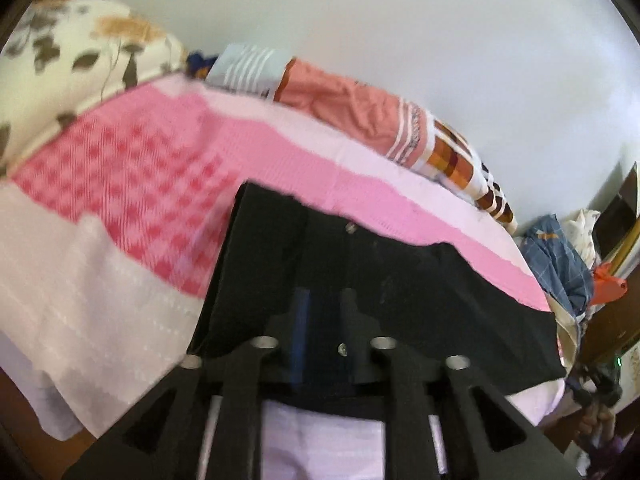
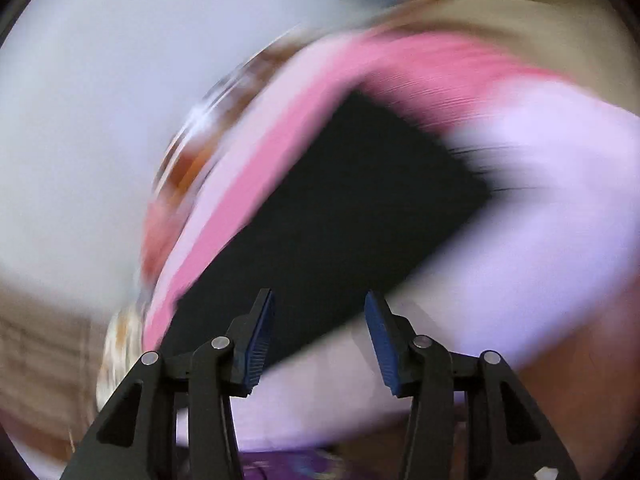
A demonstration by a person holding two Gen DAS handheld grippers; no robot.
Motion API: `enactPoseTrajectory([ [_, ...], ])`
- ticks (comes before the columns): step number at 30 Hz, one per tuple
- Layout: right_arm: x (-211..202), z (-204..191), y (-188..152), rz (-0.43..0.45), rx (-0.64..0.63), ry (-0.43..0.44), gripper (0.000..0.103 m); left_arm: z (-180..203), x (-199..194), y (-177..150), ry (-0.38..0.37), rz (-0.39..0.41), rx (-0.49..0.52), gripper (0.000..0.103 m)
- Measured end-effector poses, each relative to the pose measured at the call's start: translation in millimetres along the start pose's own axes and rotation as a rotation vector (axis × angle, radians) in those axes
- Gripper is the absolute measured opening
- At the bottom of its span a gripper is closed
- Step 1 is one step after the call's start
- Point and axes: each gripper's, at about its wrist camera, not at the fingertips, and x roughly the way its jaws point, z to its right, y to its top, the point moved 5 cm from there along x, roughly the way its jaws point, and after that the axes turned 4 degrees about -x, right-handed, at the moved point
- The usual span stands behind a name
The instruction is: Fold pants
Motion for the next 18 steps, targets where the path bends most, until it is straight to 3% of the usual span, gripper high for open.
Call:
enactPoseTrajectory([
  [1,-13,19,5,0.028,0.041,-0.001,0.045,6,2,2,0.003,0.003,0.014,0.063],
  [2,-23,35,9,0.054,0.078,-0.005,0.045,10,5,4,0.004,0.005,0.020,0.068],
  [5,-30,56,23,0.116,0.134,0.058,0.045,17,16,4,0.000,0.005,0.010,0.069],
  [10,2,61,33,0.080,0.109,0.040,0.045,24,42,-3,0.023,-0.039,-0.023,0.069],
  [11,8,61,34,0.076,0.108,0.050,0.050,27,44,-4,0.031,-0.043,-0.016,0.069],
  [12,8,56,34,0.096,0.103,0.058,0.056,30,44,-6,0.034,-0.045,-0.010,0.069],
  [18,17,33,37,0.114,0.020,0.062,0.056,35,49,-11,0.036,-0.083,-0.025,0.069],
])
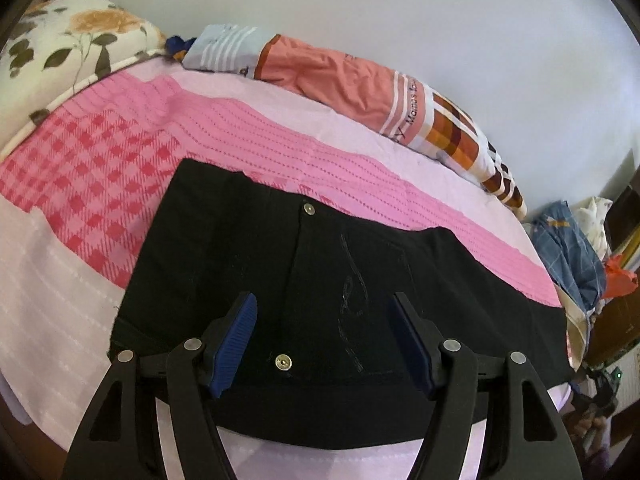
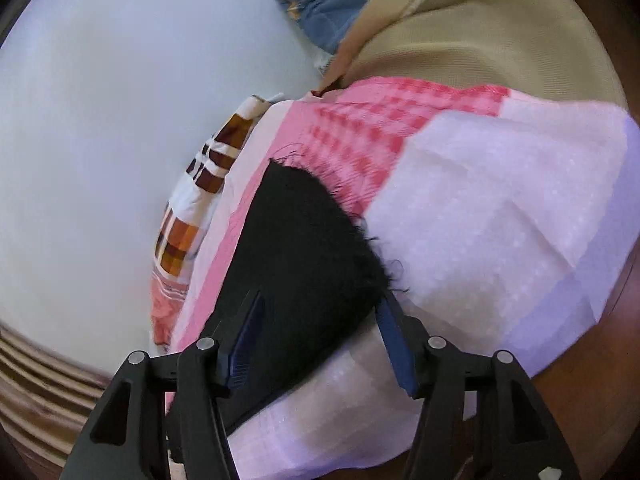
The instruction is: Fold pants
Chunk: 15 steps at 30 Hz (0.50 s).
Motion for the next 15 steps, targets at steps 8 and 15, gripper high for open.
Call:
enactPoseTrajectory([
  [8,1,13,3,0.056,0.071,-0.047,0.053,-10,0,-1,-0.039,-0.011,-0.077,0.069],
  [15,15,-4,-6,0.011,0.070,0.037,0.027,-9,9,-7,-0.047,-0.041,-0.100,0.069],
])
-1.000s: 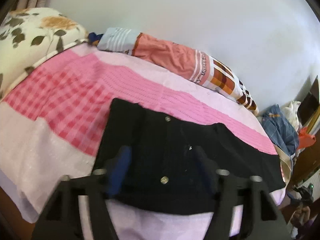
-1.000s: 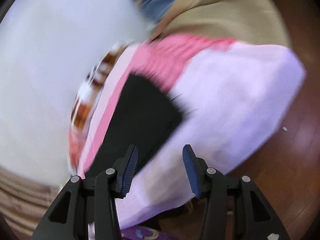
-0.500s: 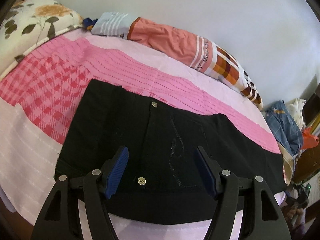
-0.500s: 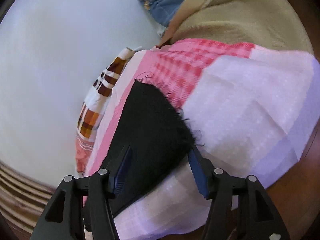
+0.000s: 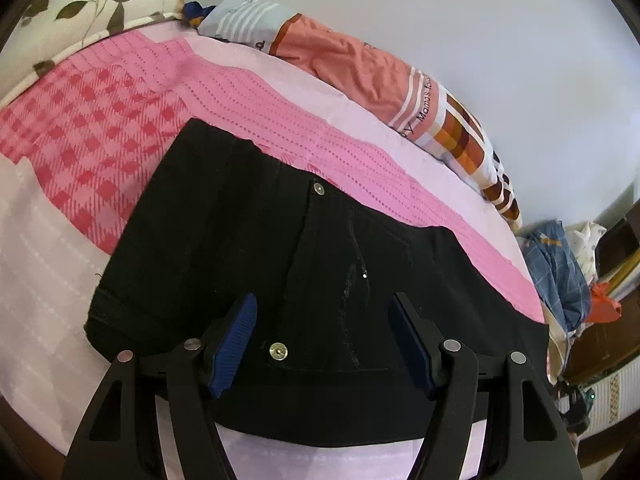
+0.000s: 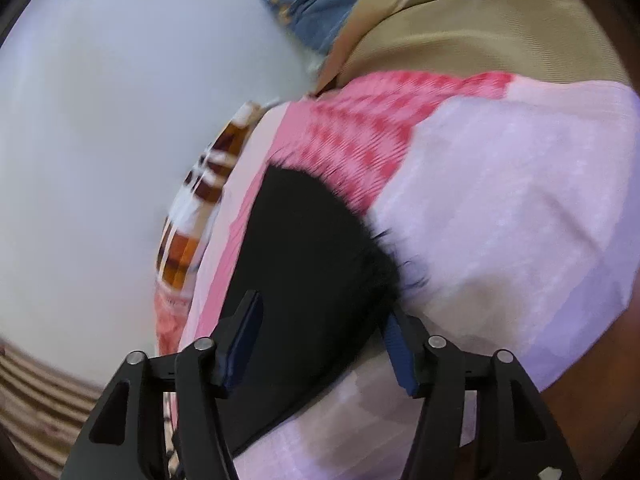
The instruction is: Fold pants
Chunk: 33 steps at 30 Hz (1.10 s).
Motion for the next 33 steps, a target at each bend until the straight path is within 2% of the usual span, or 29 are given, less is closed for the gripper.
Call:
enactPoseTrajectory([
  [1,2,0,-2,-0.016,-0.010,-0.002,0.010,1,0,0,-0.005,0.000,0.004,0.069],
  [3,5,7,-4,-0.036,0.009,0.012,0.009,3,1,-1,-0.005,-0.009,0.015,0.069],
  [8,-6,14,-10,-0.010,0.054,0.087,0.009,5,4,-1,0.011,-0.026,0.031,0.069],
  [10,-4,13,-11,-0.018,0.036,0.052,0.013,4,4,-1,0.011,-0.026,0.027,0.069],
  [11,-2,14,-10,-0.018,0.045,0.047,0.018,5,4,-1,0.011,-0.025,0.025,0.069],
  [12,0,16,-10,-0.018,0.073,0.061,0.028,4,4,0,0.012,-0.026,0.025,0.069],
  [14,3,17,-8,-0.006,0.115,0.106,0.032,4,4,0,0.012,-0.024,0.025,0.070],
  [16,6,14,-6,-0.011,0.106,0.084,0.026,6,4,0,0.011,-0.023,0.033,0.070],
  [17,7,11,-4,-0.017,0.091,0.048,0.008,6,5,0,0.013,-0.026,0.038,0.070],
  [19,5,4,-2,-0.009,0.077,0.018,0.009,7,6,-1,0.015,-0.032,0.045,0.070],
  [22,-2,-40,0,0.013,-0.054,-0.004,0.009,6,3,-1,0.006,-0.033,0.048,0.070],
  [26,5,-128,-21,-0.027,-0.258,0.062,0.009,0,0,-2,-0.006,-0.040,0.024,0.070],
  [29,25,-189,-54,-0.094,-0.362,0.145,0.009,-3,-3,-2,-0.025,-0.043,-0.012,0.070],
  [33,67,-230,-111,-0.220,-0.442,0.196,0.009,-4,-7,-5,-0.055,-0.044,-0.039,0.071],
])
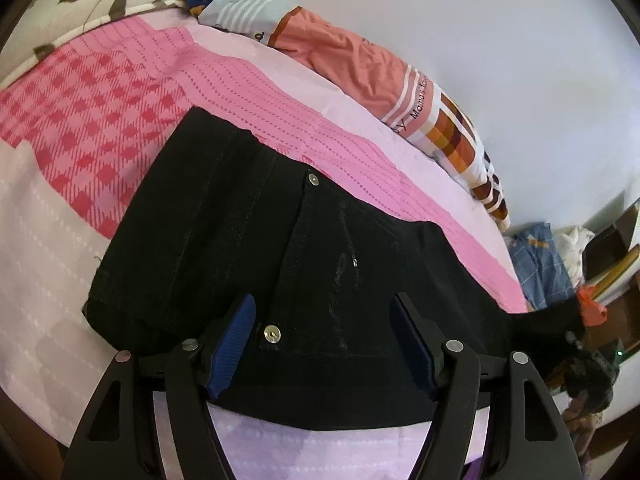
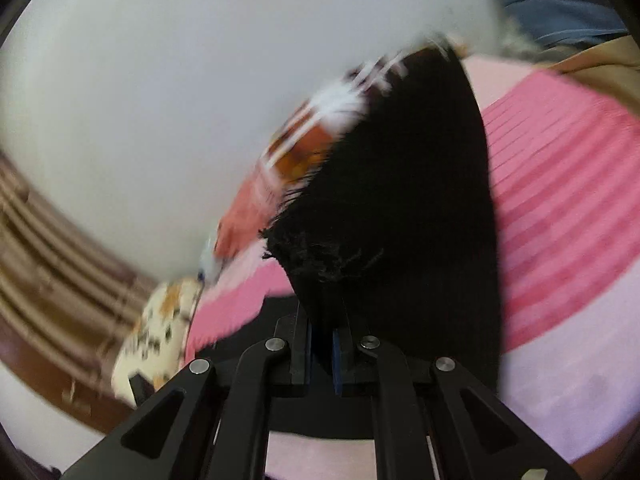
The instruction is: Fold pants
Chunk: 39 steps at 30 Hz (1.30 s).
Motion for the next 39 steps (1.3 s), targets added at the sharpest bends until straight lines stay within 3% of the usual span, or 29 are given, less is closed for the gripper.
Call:
enactPoseTrajectory([
  [5,77,-26,-52,-0.182,-0.032,0.030,0.009,3,1,-8,-0.010,-0.027,0.007,0.073],
  [9,107,-41,-83,-0.268,-0.056,0.041,0.009,6,1,-12,-0.007,-0.031,0.019,0.076],
  [17,120,-57,-100,-0.312,-0.138,0.058,0.009,24,7,-20,-0.006,-0.054,0.100,0.077],
  [28,133,-69,-114,-0.348,-0.250,0.018,0.012,53,15,-39,0.016,-0.081,0.249,0.077],
  [31,134,-72,-117,-0.358,-0.278,0.024,0.017,55,16,-41,0.014,-0.089,0.254,0.077],
  [35,135,-82,-124,-0.378,-0.270,0.109,0.053,54,18,-43,0.017,-0.098,0.249,0.077],
  [39,126,-92,-118,-0.368,-0.230,0.245,0.055,53,19,-46,0.017,-0.110,0.247,0.077],
])
